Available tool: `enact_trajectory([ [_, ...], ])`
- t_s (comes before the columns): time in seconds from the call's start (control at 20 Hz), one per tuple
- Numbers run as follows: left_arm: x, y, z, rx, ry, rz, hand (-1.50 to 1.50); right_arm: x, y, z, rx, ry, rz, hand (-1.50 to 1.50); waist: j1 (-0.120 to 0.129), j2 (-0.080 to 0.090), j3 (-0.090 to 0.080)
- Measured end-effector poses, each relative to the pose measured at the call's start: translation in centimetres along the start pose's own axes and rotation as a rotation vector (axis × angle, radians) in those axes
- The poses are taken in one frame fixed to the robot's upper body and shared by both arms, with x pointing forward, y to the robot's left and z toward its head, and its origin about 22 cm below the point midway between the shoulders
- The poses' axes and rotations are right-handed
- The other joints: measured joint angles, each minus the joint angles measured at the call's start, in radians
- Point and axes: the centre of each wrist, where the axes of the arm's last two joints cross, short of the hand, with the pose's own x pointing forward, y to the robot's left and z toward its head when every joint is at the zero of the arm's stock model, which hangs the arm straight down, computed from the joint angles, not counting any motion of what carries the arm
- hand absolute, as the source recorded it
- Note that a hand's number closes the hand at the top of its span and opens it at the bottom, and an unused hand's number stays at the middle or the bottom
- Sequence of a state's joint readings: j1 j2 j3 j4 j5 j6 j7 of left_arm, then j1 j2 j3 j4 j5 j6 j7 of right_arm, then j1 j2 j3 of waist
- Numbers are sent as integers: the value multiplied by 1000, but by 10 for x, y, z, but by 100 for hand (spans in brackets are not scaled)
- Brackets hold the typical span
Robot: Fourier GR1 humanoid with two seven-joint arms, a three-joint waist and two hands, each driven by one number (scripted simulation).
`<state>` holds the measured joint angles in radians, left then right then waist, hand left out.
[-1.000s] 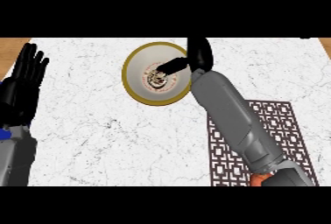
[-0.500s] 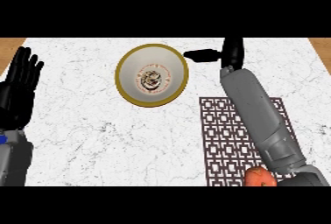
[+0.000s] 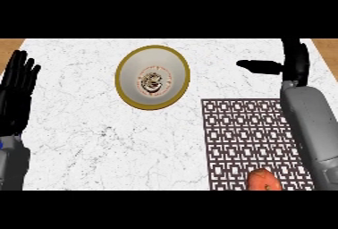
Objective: Pick the cupcake from the placemat and place it in the bowl
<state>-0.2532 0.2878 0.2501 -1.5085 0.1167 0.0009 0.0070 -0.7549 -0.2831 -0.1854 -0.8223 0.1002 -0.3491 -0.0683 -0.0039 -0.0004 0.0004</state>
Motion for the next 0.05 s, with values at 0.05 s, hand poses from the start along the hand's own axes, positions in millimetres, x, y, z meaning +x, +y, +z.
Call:
enact_trajectory([
  [0.05, 1, 1, 0, -1, 1, 0, 0, -8, -11, 1, 2, -2, -4, -150, 1, 0, 0],
])
